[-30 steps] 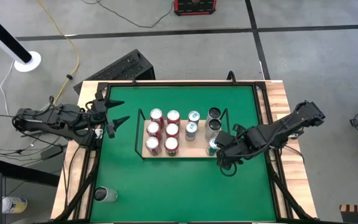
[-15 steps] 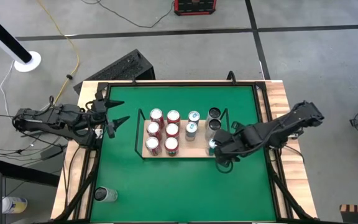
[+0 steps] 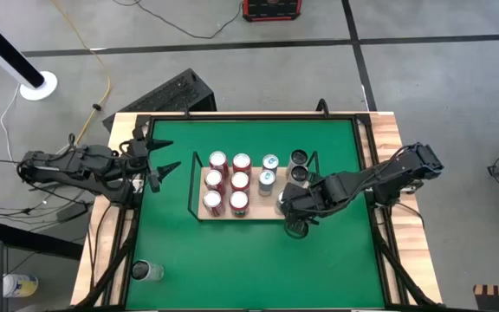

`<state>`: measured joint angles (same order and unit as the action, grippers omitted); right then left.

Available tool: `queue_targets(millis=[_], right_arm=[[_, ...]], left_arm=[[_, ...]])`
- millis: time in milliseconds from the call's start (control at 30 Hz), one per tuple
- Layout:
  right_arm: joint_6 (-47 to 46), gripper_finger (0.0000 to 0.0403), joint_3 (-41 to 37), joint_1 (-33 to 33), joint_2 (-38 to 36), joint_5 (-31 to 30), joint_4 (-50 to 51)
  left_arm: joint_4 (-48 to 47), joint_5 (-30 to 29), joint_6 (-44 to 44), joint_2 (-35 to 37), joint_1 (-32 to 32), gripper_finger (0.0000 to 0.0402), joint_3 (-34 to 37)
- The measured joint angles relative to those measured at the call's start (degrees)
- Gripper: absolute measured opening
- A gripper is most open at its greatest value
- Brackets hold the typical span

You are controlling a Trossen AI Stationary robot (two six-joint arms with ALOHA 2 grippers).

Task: Place canned beverage on shelf
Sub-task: Put the blue soda can on the shelf aligned with the other blue soda cans

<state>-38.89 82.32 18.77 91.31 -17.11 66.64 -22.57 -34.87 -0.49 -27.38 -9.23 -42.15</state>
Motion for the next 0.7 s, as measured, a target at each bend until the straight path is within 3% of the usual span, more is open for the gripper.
queue_targets(millis=[400,700], right_arm=[[0.01,0.0014,0.0,-0.49,-0.11,0.07,2.02],[3.18,0.0014,0.0,-1.61,-0.11,-1.6,-3.33]], left_arm=[[-0.02,0.02,0.01,0.0,0.0,0.032,0.0],[-0.04,0.02,-0.07,0.0,0.0,0.032,0.0]])
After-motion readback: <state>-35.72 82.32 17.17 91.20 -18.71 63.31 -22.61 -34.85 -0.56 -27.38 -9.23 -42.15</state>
